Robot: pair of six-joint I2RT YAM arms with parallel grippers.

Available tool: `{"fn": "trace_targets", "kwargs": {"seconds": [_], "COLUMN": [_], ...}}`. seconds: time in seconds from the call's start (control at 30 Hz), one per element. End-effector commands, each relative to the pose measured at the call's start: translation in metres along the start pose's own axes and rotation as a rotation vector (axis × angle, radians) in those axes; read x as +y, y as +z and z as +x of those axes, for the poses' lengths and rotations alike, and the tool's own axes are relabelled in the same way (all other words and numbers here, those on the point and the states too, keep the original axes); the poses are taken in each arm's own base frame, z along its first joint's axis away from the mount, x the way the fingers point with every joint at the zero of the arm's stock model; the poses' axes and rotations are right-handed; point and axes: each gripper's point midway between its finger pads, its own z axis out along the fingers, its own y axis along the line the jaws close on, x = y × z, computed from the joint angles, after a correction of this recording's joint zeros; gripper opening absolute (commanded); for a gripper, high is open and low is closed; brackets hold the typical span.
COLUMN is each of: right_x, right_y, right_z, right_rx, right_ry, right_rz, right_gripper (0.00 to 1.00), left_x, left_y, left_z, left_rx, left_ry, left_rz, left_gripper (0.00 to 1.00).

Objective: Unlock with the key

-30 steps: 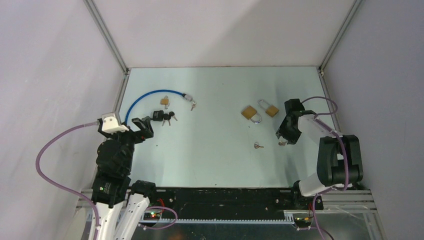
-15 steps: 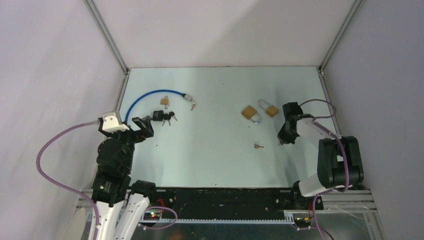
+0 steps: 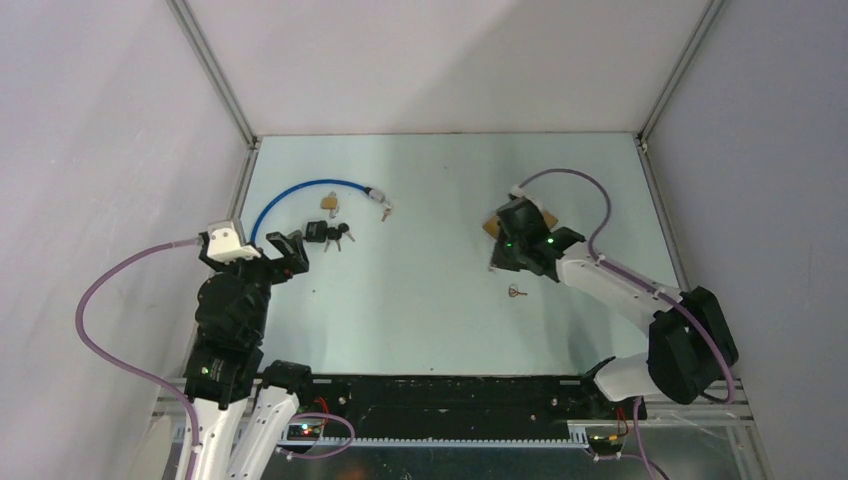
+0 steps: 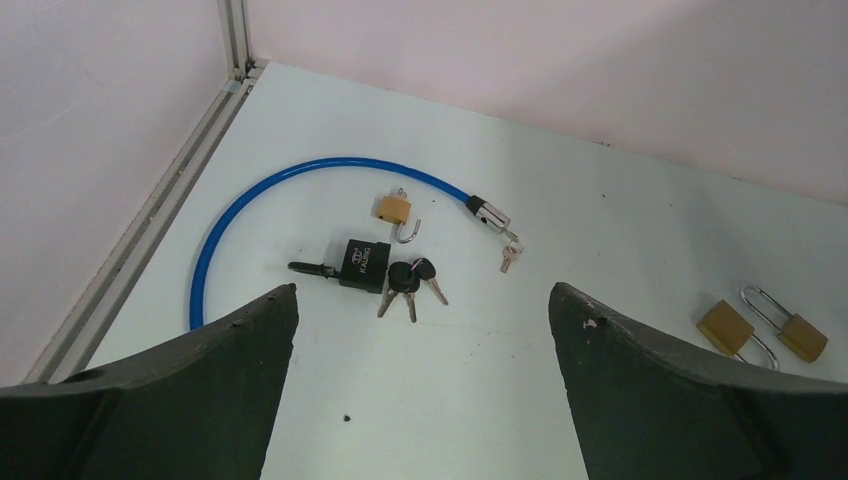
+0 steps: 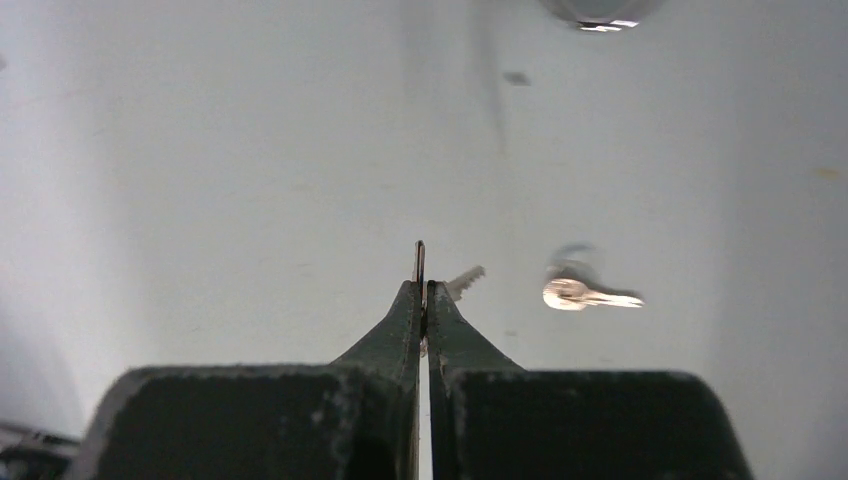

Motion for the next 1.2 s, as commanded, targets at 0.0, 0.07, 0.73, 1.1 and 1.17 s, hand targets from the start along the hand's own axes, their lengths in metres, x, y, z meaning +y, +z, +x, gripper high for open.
{"fn": "trace_targets", "kwargs": {"seconds": [0.0,0.07,0.73,1.1,1.17], "right_x": [0.086,0.113,0.156,0.146,0.135], "right_y": [-0.001,0.006,0.030,-0.004,-0.006], "right_z": [-0.004,0.010,0.132,0.087,0.070], "right_rx": [-0.054,-0.035,0.257,0.168,0.143], "right_ry": [-0.071,-0.131,-0.441,-0.447,-0.436], "right_rz": [-0.199,-0.246,-0.293,-0.284,-0.258], "right_gripper": [0.00,0.00,0.17,0.70,0.75], "left_x": [-0.004,-0.004,-0.004,-0.006,-0.006], "left_y": [0.004,0.004,0.007,0.009,0.009], "left_z": [-0.001,-0.001,0.003,0.005,0.006], "left_rx": [-0.005,-0.003,0.011,0.024,0.025], "left_ry": [0.010,0.011,0.016,0.019,0.019], "left_rz": [0.017,0.017,0.017,0.023,0.022], "left_gripper": [0.98,0.98,0.98,0.98,0.98]}}
